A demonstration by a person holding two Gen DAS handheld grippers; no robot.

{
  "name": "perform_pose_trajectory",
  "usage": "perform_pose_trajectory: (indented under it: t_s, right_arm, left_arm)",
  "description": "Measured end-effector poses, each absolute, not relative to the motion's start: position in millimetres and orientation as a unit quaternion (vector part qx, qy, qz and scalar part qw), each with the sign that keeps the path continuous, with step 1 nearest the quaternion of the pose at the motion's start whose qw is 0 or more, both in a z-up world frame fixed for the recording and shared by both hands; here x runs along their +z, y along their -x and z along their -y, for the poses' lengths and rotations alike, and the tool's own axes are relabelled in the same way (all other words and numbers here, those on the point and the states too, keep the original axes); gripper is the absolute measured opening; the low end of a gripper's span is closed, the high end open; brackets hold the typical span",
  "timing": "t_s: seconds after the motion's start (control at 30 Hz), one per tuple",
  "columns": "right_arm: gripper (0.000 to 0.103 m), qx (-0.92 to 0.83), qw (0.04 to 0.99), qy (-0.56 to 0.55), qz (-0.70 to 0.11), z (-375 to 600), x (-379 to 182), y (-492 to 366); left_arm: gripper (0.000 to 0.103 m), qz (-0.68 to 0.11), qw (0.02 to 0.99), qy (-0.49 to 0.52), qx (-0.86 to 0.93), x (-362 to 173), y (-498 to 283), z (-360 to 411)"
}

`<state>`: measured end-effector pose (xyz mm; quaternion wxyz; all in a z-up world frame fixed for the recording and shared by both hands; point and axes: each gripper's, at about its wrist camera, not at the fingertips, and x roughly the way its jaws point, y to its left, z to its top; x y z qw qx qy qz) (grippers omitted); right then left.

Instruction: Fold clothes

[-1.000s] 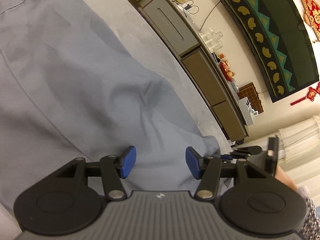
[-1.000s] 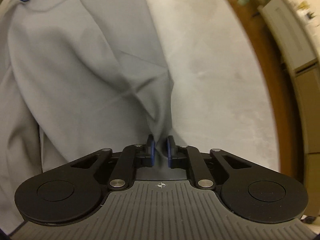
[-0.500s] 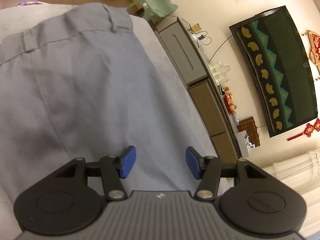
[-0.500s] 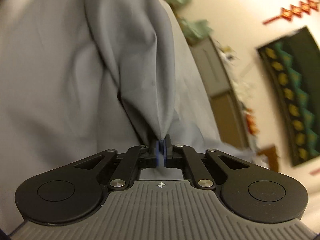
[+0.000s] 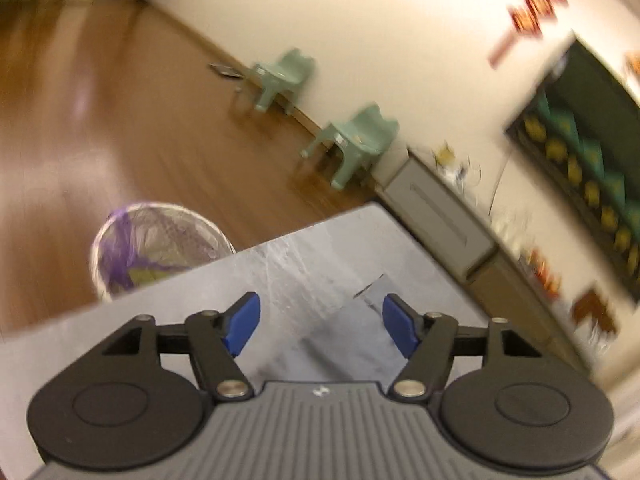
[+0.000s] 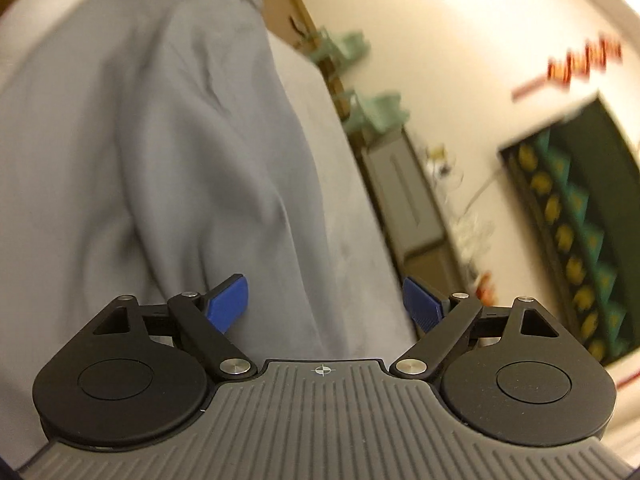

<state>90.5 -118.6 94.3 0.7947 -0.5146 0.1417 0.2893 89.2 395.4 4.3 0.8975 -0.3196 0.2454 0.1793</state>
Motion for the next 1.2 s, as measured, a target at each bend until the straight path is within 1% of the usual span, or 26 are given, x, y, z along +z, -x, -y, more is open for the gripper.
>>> perform_pose_trajectory:
  t_s: [0.03,0.07,0.1,0.13,0.2,0.23,0.27,0.3,0.33,0.37,0.4,0.47,0.5,0.53,0.57,0.63,0.7,0.77,0.8,0.83,0.87,0.9,0.97,1.03,1.1,1.2]
  right_arm:
    - [0.085,0.290,0.801,0.499,-0.159,123,90,-99]
    - [0.082,0.291,0.807,0.483,-0.176,127,87,-107]
    - [0.076,0.293,0.812,0.466,-0.194,132,83,-114]
    - [0.072,0.299,0.816,0.447,-0.214,137,79,-119]
    - [0.052,0.313,0.820,0.409,-0.248,148,69,-128]
    - [0.047,0.320,0.822,0.390,-0.265,152,64,-130]
    - [0.033,0.324,0.823,0.376,-0.275,156,62,-127]
    - [0.017,0.324,0.827,0.363,-0.279,160,61,-127]
    - [0.012,0.321,0.834,0.350,-0.280,167,62,-127]
    - [0.009,0.317,0.841,0.337,-0.281,173,63,-126]
    - [0.008,0.312,0.850,0.322,-0.278,180,66,-124]
    - [0.006,0.299,0.876,0.280,-0.255,196,78,-113]
    - [0.005,0.296,0.887,0.256,-0.247,204,83,-106]
    - [0.005,0.292,0.893,0.241,-0.242,212,84,-100]
    - [0.005,0.289,0.894,0.239,-0.246,216,81,-95]
    - [0.005,0.289,0.883,0.253,-0.269,221,67,-96]
    - [0.007,0.285,0.872,0.275,-0.287,219,53,-97]
    - [0.012,0.282,0.867,0.297,-0.282,212,52,-91]
    - [0.019,0.283,0.865,0.310,-0.276,208,54,-87]
    - [0.023,0.283,0.862,0.327,-0.267,203,55,-81]
    - [0.032,0.282,0.858,0.343,-0.257,199,56,-75]
    - [0.040,0.281,0.855,0.360,-0.247,195,57,-69]
    - [0.050,0.279,0.844,0.401,-0.224,175,68,-75]
    - [0.054,0.285,0.831,0.439,-0.188,155,78,-65]
    - [0.064,0.304,0.820,0.458,-0.160,130,89,-65]
    - [0.074,0.341,0.802,0.473,-0.131,87,102,-74]
  left_arm:
    - [0.070,-0.263,0.901,0.306,0.158,0,-100,-396]
    - [0.071,-0.281,0.904,0.291,0.137,-4,-113,-393]
    - [0.071,-0.298,0.905,0.276,0.124,-8,-125,-387]
    - [0.071,-0.313,0.906,0.260,0.116,-11,-135,-382]
    - [0.068,-0.331,0.911,0.227,0.096,-17,-151,-369]
    - [0.045,-0.329,0.915,0.217,0.084,-17,-154,-362]
    - [0.025,-0.320,0.921,0.212,0.062,-13,-156,-354]
    - [0.024,-0.305,0.928,0.208,0.042,-7,-154,-347]
    - [0.016,-0.286,0.935,0.206,0.031,2,-150,-344]
    - [0.008,-0.251,0.942,0.221,0.014,18,-139,-346]
    - [0.006,-0.191,0.949,0.249,-0.009,39,-119,-353]
    - [0.003,-0.038,0.956,0.287,-0.042,76,-63,-372]
    - [0.001,0.033,0.951,0.306,-0.041,83,-35,-385]
    - [0.001,0.057,0.941,0.332,-0.029,78,-19,-400]
    - [0.001,0.037,0.931,0.364,-0.005,63,-15,-416]
    - [0.001,-0.053,0.911,0.407,0.044,27,-25,-430]
    - [0.010,-0.139,0.911,0.382,0.071,11,-40,-420]
    - [0.033,-0.175,0.916,0.351,0.086,9,-48,-405]
    - [0.041,-0.188,0.918,0.336,0.093,9,-51,-398]
    - [0.057,-0.194,0.920,0.325,0.100,11,-53,-395]
    - [0.064,-0.198,0.921,0.318,0.110,13,-55,-393]
    - [0.064,-0.202,0.921,0.311,0.119,15,-57,-391]
    - [0.069,-0.209,0.916,0.320,0.125,18,-63,-389]
    - [0.070,-0.218,0.910,0.329,0.126,19,-69,-390]
    - [0.070,-0.228,0.906,0.334,0.125,21,-74,-393]
    - [0.070,-0.233,0.904,0.340,0.112,23,-72,-393]
